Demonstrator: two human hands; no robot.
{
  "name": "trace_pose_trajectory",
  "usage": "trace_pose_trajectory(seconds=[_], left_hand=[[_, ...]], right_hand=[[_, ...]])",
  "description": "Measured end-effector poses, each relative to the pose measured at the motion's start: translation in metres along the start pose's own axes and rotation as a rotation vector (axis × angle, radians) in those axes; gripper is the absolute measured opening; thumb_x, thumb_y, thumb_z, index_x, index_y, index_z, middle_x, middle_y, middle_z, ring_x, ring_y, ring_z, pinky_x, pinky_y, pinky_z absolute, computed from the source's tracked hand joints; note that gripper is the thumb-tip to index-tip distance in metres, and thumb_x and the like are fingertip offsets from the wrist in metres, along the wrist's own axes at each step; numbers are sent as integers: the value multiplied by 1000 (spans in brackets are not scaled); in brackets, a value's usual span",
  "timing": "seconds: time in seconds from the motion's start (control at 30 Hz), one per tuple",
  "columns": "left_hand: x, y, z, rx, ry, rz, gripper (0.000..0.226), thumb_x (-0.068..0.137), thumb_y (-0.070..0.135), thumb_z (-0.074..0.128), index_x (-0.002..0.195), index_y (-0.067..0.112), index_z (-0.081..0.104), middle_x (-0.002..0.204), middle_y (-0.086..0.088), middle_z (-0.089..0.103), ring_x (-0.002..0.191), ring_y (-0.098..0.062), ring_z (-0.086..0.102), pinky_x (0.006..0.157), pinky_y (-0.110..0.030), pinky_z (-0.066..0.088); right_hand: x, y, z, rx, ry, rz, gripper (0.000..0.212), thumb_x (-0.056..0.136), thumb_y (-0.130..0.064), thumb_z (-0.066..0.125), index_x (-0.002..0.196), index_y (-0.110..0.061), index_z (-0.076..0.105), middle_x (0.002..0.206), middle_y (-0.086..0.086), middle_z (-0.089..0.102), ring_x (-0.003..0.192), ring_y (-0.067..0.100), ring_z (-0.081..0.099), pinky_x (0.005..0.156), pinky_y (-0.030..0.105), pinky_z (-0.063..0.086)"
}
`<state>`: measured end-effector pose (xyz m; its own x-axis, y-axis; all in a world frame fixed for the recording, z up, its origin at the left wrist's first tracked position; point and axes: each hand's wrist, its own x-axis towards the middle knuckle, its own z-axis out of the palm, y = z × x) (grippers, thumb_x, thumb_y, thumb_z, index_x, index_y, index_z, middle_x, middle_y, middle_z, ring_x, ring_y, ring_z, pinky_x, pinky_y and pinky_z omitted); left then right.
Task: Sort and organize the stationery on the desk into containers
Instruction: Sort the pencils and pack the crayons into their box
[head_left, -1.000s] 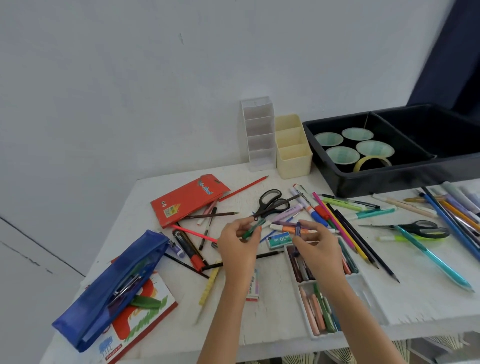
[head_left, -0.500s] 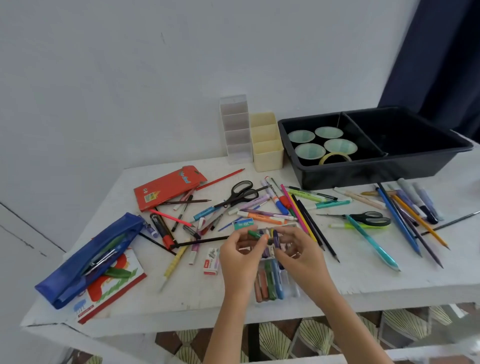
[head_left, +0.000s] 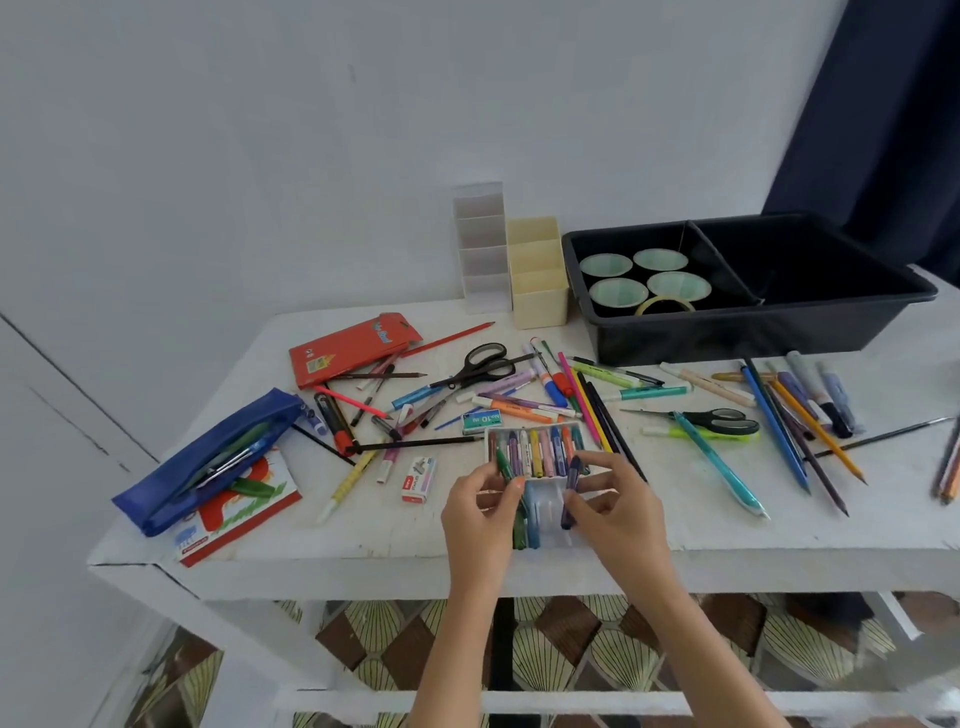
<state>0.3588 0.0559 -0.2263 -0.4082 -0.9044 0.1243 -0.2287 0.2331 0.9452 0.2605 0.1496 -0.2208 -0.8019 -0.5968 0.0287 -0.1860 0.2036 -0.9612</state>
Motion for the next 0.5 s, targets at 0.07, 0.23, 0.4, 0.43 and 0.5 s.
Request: trace_pose_trajectory(seconds=[0.07, 0.23, 0.4, 0.43, 0.5], left_hand=[[-3, -2, 1, 38, -20, -16, 34, 85, 17, 67, 117, 9, 62, 93, 2, 65, 80, 1, 59, 67, -7, 48], [-6, -1, 7, 51, -49, 16, 33, 82, 10, 71, 113, 5, 63, 81, 5, 64, 73, -2, 60, 66, -6, 47], [-8, -1, 16, 141, -108, 82, 31, 81, 8, 71, 110, 3, 64, 83, 4, 61, 72, 2, 56, 67, -4, 45], [-9, -1, 17, 170, -117, 100, 30, 81, 7, 70, 110, 2, 64, 87, 1, 60, 73, 1, 55, 68, -4, 44], [-10, -2, 20, 236, -129, 134, 32, 82, 5, 68, 113, 4, 62, 94, -2, 58, 75, 0, 53, 69, -5, 44]], right_hand=[[-3, 1, -1, 3, 18, -9, 34, 83, -5, 68, 110, -22, 57, 80, -1, 64, 59, 4, 61, 51, 13, 48], [-9, 6, -1, 9, 19, -16, 33, 81, -7, 71, 108, -21, 60, 74, -4, 67, 66, 8, 64, 59, 19, 51], [-8, 9, -2, -52, 7, -64, 33, 81, -7, 72, 107, -22, 60, 73, -5, 65, 66, 9, 64, 61, 22, 55], [-8, 9, -1, -74, -4, -74, 33, 81, -7, 71, 107, -23, 60, 73, -6, 65, 66, 8, 64, 61, 20, 54], [-7, 12, 0, -108, -22, -89, 34, 81, -7, 72, 108, -23, 60, 72, -6, 65, 65, 7, 64, 62, 22, 55]])
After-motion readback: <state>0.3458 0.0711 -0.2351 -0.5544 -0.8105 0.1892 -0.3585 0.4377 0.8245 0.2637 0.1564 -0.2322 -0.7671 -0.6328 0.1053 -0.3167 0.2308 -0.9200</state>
